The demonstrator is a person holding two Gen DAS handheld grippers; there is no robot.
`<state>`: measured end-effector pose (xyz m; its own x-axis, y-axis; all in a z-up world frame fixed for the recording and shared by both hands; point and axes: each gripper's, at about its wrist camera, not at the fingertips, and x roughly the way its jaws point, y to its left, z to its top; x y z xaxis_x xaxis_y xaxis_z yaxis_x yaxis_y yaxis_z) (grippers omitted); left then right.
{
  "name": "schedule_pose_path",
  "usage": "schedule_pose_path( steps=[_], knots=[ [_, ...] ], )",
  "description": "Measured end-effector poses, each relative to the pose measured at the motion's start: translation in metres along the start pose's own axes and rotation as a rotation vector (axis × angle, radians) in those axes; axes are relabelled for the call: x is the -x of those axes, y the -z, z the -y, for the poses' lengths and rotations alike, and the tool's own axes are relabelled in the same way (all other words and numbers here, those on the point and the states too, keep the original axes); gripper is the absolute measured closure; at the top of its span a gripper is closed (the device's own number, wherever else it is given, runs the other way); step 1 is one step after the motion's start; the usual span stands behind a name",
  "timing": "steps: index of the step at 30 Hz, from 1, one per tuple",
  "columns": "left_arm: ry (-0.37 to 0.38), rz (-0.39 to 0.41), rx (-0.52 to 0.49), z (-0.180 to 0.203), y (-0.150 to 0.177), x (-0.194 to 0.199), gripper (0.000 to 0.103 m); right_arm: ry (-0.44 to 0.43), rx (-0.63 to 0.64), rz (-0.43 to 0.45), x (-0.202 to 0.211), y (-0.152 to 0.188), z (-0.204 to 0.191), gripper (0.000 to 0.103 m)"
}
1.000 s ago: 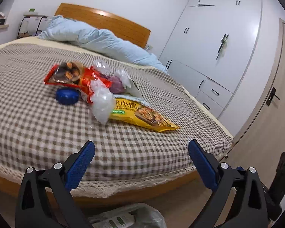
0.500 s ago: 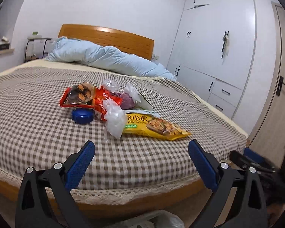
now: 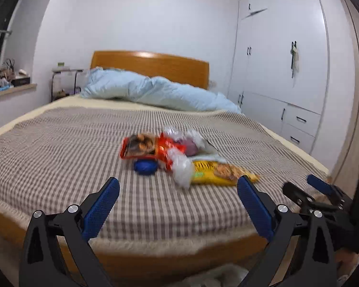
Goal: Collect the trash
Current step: 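Move both open grippers over the bed toward the remaining trash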
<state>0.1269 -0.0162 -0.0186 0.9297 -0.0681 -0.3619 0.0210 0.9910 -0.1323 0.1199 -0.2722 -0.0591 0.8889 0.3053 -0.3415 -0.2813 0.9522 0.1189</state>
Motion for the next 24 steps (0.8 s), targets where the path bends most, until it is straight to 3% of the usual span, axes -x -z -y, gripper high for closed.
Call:
schedule_pose_path(
  steps=[1,4,11,18,24],
  knots=[
    [0.007,0.009,-0.013,0.000,0.000,0.010,0.008,-0.021,0.010,0.003,0.006,-0.001,-0.005,0.008],
    [-0.043,0.055,-0.062,0.004,-0.001,0.035,0.008,0.022,0.040,0.052,0.028,-0.004,-0.016,0.008],
    [-0.005,0.097,-0.029,0.010,-0.004,0.081,0.008,0.007,0.040,0.048,0.055,-0.003,-0.029,0.008],
    [0.001,0.138,-0.006,0.006,-0.003,0.104,0.008,0.015,0.077,0.082,0.067,-0.012,-0.044,0.008],
    [0.025,0.169,0.004,0.000,-0.008,0.099,0.008,0.075,0.090,0.117,0.069,-0.015,-0.045,0.008]
  ],
)
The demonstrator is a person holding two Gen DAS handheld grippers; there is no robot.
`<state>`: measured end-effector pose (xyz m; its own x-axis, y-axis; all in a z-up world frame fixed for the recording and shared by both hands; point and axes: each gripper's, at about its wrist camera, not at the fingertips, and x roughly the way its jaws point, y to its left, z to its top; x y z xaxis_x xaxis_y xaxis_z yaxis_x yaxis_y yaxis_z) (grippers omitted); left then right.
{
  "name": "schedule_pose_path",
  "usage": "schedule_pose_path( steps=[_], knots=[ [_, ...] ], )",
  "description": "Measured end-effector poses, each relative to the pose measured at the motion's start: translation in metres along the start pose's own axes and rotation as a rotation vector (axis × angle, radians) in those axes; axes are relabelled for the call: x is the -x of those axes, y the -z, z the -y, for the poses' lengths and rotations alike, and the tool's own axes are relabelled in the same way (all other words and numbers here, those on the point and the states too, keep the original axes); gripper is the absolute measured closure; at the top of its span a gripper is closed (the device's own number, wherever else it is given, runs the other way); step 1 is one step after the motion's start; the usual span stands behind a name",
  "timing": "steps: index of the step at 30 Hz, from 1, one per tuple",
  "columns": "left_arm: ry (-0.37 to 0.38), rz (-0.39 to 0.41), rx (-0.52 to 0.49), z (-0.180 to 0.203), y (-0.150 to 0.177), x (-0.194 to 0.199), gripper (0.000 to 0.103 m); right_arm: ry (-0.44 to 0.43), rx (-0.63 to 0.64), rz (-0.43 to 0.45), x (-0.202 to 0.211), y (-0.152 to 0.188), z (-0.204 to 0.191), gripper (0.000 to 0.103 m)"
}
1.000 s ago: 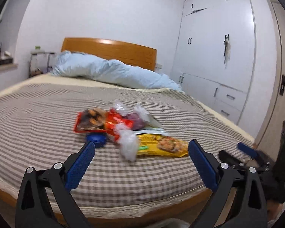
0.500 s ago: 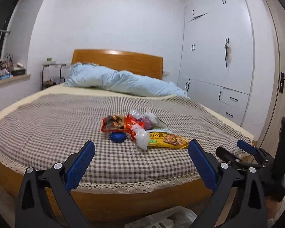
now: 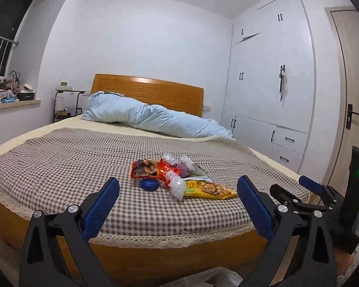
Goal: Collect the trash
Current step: 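Move both open grippers over the bed toward the remaining trash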
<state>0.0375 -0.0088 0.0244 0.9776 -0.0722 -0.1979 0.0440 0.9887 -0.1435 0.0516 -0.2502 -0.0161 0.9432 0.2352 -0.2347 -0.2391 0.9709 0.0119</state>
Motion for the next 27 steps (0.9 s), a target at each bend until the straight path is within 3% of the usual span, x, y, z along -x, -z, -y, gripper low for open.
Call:
schedule_pose_path(
  steps=[9,18,22,27],
  knots=[
    [0.023,-0.012,0.039,-0.001,0.000,-0.057,0.008,0.028,0.031,0.050,-0.032,-0.003,0.019,0.008],
    [-0.035,-0.040,0.025,-0.014,-0.003,-0.118,0.008,-0.080,0.046,0.072,-0.100,-0.029,0.017,0.008],
    [-0.061,-0.061,-0.002,-0.020,-0.006,-0.150,0.008,-0.113,0.107,0.036,-0.134,-0.036,0.005,0.008],
    [-0.066,-0.102,-0.026,-0.029,-0.003,-0.183,0.008,-0.133,0.158,-0.139,-0.183,-0.011,-0.001,0.008]
  ],
)
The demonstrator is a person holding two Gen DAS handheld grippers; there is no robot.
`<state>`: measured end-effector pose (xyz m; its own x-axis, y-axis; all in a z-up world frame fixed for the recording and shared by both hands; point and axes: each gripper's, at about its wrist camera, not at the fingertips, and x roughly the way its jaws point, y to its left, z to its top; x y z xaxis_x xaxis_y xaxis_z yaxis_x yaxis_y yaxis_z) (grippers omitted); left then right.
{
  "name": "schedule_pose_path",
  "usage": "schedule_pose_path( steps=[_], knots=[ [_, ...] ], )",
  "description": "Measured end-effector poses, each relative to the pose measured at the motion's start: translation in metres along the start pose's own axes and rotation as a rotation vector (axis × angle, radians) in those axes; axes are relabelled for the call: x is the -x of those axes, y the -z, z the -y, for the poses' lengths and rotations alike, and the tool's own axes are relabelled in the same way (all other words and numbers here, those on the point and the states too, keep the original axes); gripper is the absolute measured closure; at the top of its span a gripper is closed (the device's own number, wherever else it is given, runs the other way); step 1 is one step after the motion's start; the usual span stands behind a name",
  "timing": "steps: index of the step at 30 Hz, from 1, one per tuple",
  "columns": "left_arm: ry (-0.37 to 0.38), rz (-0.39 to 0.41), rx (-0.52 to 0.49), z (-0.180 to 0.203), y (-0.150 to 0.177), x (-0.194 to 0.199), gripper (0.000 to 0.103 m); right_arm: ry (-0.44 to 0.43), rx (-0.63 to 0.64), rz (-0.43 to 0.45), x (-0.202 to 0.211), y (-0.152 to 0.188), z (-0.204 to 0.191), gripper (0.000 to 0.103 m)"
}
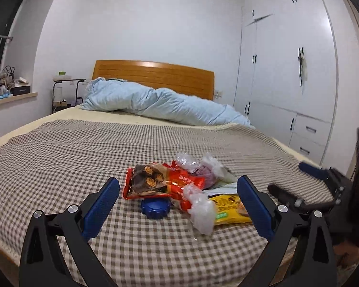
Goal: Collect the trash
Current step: 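Move both open grippers over the bed toward the remaining trash, then grasp the clear plastic bag with the left gripper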
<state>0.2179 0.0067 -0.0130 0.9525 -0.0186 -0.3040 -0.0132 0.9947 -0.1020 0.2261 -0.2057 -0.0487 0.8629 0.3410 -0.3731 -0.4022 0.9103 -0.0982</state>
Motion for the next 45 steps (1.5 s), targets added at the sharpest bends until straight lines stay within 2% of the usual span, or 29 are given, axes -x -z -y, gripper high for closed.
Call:
schedule_pose_path(
  steps=[1,5,11,13,15,21,23,31,41,45],
  knots=[
    [-0.001,-0.014,-0.001,-0.003,0.003,-0.006,0.008,-0.002,0.002,-0.070,-0.015,0.007,0.000,0.008],
    [-0.004,-0.070,0.002,-0.011,0.012,-0.023,0.008,0.023,0.017,-0.214,-0.043,0.022,-0.001,0.008],
    [-0.013,-0.141,0.063,-0.022,0.025,-0.036,0.008,0.064,0.061,-0.355,-0.074,0.050,-0.004,0.008],
    [-0.012,-0.163,0.066,-0.022,0.029,-0.040,0.008,0.055,0.032,-0.306,-0.076,0.054,0.000,0.008],
    [-0.006,-0.179,0.067,-0.021,0.031,-0.044,0.008,0.066,0.016,-0.295,-0.079,0.049,0.001,0.008],
    [0.003,-0.204,0.049,-0.017,0.035,-0.050,0.008,0.050,-0.094,-0.343,-0.088,0.049,0.007,0.008],
    [0.003,-0.213,0.044,-0.016,0.035,-0.051,0.008,0.052,-0.086,-0.357,-0.082,0.045,0.005,0.008],
    [-0.010,-0.228,0.067,-0.024,0.036,-0.054,0.008,-0.005,-0.049,-0.312,-0.057,0.036,-0.009,0.008],
    [0.045,-0.264,0.081,0.001,0.037,-0.072,0.008,0.039,-0.071,-0.320,-0.056,0.040,0.002,0.008],
    [0.068,-0.284,0.052,0.019,0.043,-0.085,0.008,0.056,-0.090,-0.326,-0.053,0.043,0.014,0.008]
  ],
)
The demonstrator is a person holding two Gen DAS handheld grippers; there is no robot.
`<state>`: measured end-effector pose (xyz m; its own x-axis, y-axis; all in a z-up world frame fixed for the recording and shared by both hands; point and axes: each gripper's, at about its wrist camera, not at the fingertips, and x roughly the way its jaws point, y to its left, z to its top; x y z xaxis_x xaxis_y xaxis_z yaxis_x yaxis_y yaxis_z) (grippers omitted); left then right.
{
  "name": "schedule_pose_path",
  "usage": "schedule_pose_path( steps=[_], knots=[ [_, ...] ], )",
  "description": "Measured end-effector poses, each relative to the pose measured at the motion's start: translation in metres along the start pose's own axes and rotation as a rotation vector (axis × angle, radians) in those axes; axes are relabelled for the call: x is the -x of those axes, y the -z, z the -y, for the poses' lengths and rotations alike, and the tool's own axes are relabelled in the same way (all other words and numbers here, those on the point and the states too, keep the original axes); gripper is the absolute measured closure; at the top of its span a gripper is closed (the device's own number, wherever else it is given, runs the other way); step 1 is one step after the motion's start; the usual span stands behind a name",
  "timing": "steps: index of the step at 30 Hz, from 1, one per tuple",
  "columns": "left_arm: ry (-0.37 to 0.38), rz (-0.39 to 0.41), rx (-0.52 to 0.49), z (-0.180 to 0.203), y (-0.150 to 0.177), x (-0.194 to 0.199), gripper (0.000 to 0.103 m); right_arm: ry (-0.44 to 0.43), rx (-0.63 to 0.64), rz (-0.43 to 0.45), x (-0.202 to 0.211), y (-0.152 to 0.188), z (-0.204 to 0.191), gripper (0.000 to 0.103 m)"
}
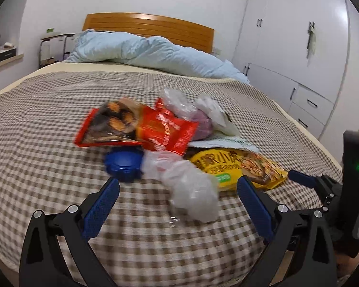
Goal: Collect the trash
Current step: 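Grasp the clear plastic bag with the left gripper, then grasp the yellow snack bag with right gripper while left holds the plastic bag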
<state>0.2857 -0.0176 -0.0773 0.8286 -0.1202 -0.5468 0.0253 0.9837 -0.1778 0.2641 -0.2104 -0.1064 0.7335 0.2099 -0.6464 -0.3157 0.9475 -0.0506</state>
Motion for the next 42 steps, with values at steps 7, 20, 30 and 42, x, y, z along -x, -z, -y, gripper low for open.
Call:
schedule_pose_path(
  steps=[7,20,30,42],
  knots=[
    [0.048,-0.052,0.083,0.000,0.005,-0.021,0.076,0.000,-0.015,0.000,0.001,0.001,0.008,0.008],
    [0.037,0.100,0.001,0.006,-0.004,0.022,0.078,0.055,0.089,-0.045,-0.029,-0.001,-0.016,0.008],
    [0.036,0.096,0.010,0.000,-0.002,0.027,0.077,0.007,-0.013,-0.012,-0.043,-0.008,-0.008,0.022],
    [0.042,0.104,0.015,-0.004,-0.001,0.034,0.077,0.090,0.025,0.263,0.036,-0.011,0.002,0.095]
  ],
)
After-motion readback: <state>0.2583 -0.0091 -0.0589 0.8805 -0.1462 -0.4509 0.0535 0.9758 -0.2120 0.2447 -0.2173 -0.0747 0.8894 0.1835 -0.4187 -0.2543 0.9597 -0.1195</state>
